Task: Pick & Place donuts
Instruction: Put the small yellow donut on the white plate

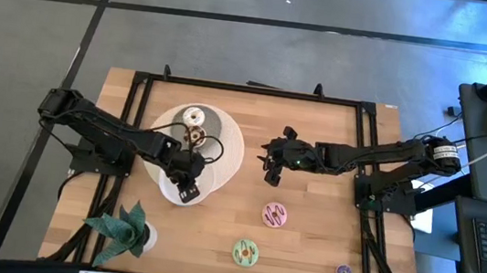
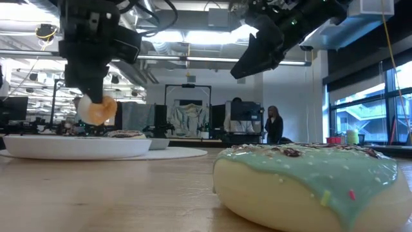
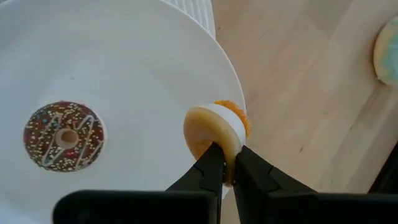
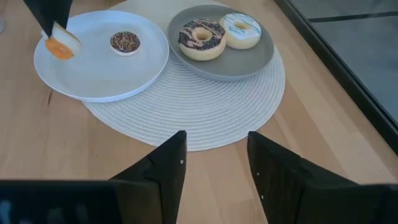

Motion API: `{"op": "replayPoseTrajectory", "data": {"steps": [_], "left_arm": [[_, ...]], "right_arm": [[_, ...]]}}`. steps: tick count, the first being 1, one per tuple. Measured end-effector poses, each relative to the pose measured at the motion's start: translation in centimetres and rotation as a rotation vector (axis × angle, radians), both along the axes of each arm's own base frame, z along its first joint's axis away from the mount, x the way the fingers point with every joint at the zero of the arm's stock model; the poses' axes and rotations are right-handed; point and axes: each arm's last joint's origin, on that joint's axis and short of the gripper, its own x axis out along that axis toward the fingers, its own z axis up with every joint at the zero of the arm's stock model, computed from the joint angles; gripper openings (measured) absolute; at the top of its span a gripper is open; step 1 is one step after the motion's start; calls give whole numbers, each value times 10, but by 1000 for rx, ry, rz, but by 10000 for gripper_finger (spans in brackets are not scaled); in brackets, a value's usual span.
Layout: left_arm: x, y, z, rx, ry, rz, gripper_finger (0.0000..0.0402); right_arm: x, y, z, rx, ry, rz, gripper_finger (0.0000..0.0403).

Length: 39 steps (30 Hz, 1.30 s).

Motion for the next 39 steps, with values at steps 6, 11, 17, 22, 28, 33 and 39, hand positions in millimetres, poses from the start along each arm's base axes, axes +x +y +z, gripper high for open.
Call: {"op": "replayPoseTrajectory", "data": {"steps": [6, 11, 17, 22, 28, 33, 39], "left_arm": [[5, -2, -9, 25, 27, 2, 18], [9, -2, -17, 24, 44, -5, 18], [14, -3, -21, 22, 34, -6, 18], [17, -4, -25, 17, 39, -7, 18], [18, -3, -26, 46, 27, -42, 19], [18, -3, -26, 76, 20, -56, 35], [18, -3, -26, 59, 22, -15, 45]], "right_arm": [[0, 0, 0, 0, -2, 0, 171], [0, 0, 0, 3, -4, -2, 171], [0, 0, 0, 4, -4, -3, 171], [0, 0, 0, 3, -4, -2, 171], [0, 0, 0, 3, -2, -1, 171], [0, 0, 0, 2, -1, -1, 171], [0, 0, 0, 1, 0, 0, 171]]}}
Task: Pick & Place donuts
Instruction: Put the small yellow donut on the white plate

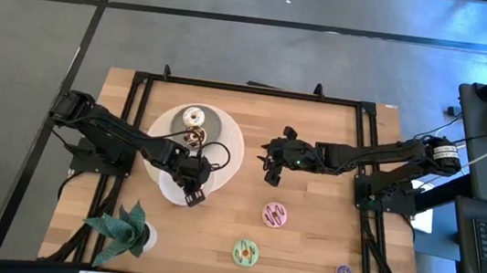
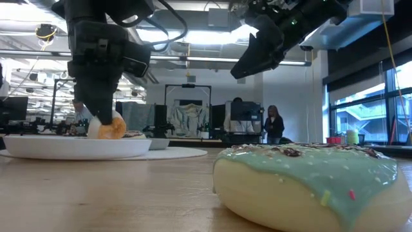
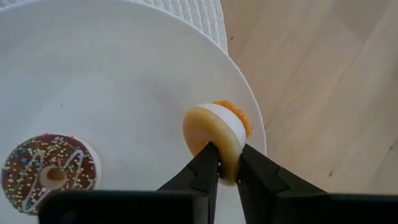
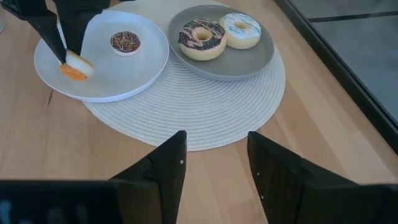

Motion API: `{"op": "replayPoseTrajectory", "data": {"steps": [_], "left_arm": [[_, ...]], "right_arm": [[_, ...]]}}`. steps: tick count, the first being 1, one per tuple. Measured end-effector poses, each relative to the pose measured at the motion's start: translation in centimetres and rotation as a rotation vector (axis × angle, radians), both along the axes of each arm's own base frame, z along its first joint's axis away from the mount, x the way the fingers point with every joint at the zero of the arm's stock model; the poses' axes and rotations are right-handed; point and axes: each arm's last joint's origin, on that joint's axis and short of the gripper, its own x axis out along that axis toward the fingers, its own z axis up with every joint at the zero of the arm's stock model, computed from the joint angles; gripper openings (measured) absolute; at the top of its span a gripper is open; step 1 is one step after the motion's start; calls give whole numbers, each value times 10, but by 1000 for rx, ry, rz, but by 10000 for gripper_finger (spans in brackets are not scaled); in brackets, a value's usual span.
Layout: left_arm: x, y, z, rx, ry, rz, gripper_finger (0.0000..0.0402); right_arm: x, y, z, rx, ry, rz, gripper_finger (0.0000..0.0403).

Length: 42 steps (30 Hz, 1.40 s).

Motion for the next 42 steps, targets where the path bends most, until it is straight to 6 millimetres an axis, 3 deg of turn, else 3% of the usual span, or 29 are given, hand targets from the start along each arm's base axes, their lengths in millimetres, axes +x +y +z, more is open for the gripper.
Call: {"op": "replayPoseTrajectory", "data": {"steps": [11, 42], "left_arm": [[0, 1, 0, 28, -5, 17, 34], [0, 2, 0, 49, -8, 27, 100]], "right_arm": [[0, 0, 0, -1, 1, 1, 171], [0, 0, 0, -1, 2, 1, 171]]}}
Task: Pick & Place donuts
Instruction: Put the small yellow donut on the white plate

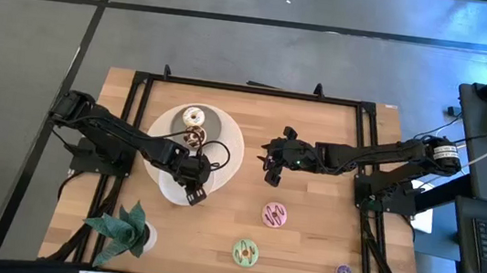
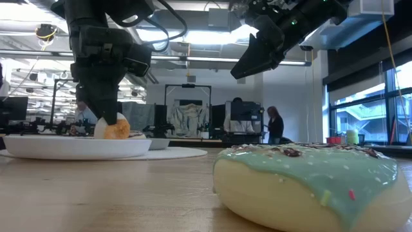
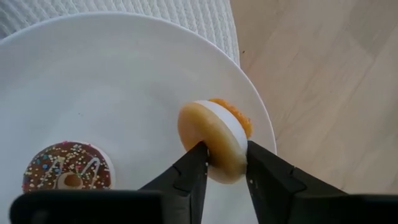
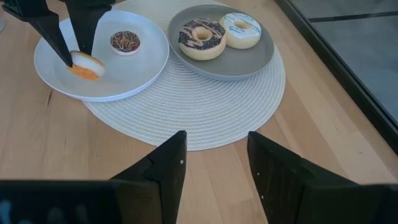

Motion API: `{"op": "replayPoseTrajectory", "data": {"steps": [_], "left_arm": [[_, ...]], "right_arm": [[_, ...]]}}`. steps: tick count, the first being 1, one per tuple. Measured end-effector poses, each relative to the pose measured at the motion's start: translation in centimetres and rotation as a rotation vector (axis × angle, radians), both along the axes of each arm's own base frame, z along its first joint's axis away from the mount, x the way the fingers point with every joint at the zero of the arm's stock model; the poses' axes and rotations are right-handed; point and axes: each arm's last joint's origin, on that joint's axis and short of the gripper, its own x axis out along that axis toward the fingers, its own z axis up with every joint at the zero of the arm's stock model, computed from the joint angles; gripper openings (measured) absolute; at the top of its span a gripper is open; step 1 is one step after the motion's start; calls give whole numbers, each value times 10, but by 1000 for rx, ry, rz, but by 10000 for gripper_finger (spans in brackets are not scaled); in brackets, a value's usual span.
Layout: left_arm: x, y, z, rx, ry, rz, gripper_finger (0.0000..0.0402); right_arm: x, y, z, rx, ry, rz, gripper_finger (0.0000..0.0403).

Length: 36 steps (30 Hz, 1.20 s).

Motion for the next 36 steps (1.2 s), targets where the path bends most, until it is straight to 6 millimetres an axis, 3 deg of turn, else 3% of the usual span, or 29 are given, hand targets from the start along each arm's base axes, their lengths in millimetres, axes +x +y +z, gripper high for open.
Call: {"op": "replayPoseTrajectory", "data": {"steps": [27, 36], "left_arm": [[-1, -1, 0, 19, 7, -9, 107], [-4, 12, -2, 59, 49, -42, 116]], "right_arm": [[0, 1, -1, 23, 7, 19, 171], [-1, 1, -1, 47, 5, 11, 171]]}}
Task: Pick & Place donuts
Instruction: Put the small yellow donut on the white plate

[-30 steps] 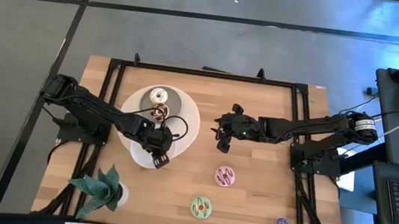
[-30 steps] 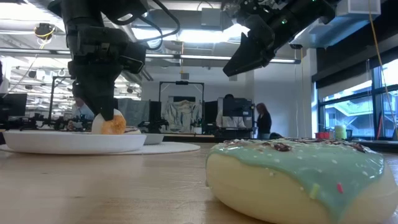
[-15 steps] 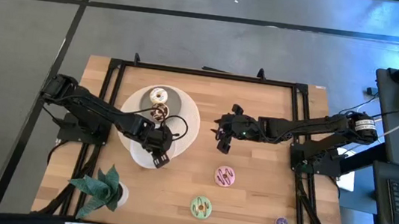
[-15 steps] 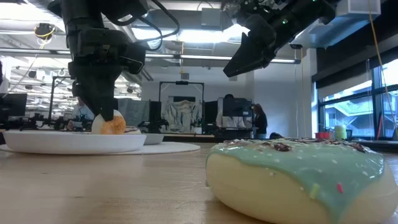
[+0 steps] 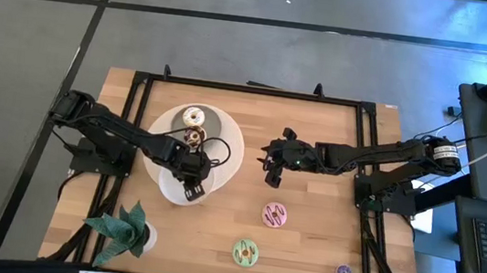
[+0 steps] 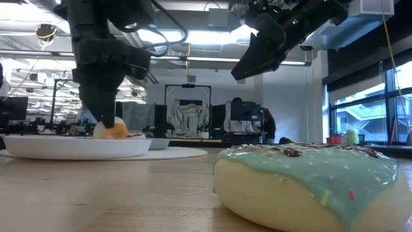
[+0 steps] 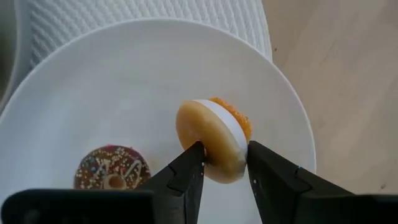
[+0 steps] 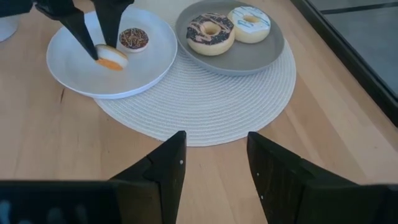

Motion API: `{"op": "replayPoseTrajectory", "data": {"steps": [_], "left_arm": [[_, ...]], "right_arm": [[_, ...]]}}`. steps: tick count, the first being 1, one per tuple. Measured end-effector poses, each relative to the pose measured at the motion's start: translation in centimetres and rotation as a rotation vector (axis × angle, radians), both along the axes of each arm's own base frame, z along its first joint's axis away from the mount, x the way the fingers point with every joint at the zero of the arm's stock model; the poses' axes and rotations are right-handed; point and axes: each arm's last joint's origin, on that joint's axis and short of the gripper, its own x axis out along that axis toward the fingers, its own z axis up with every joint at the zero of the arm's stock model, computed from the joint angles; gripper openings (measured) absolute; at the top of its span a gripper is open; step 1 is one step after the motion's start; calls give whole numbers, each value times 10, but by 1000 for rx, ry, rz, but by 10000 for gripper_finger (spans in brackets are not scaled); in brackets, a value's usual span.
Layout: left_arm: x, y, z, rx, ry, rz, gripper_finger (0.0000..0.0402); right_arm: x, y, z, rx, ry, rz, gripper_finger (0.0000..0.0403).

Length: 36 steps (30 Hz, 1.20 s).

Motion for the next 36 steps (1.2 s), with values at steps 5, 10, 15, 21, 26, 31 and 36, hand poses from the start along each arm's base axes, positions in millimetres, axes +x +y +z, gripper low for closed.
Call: {"op": "replayPoseTrajectory", "data": {"steps": [5, 10, 15, 21, 26, 31, 36], "left_arm": [[3, 1, 1, -51, -28, 7, 117], [12, -6, 5, -128, -121, -49, 117], [11, -7, 4, -127, -126, -62, 117], [2, -6, -16, -156, -117, 9, 117], [-2, -5, -24, -171, -124, 32, 117], [-3, -5, -24, -171, -123, 35, 117], [-3, -5, -24, -169, -125, 36, 117]], "right_arm": [[0, 0, -1, 0, 8, 0, 171], [-1, 0, -1, -1, 9, 0, 171], [-1, 0, -1, -1, 9, 0, 171], [-1, 0, -1, -1, 13, 0, 171], [-1, 0, -1, -1, 12, 0, 171], [-1, 0, -1, 0, 12, -1, 171], [-1, 0, -1, 15, 6, -12, 171]]}}
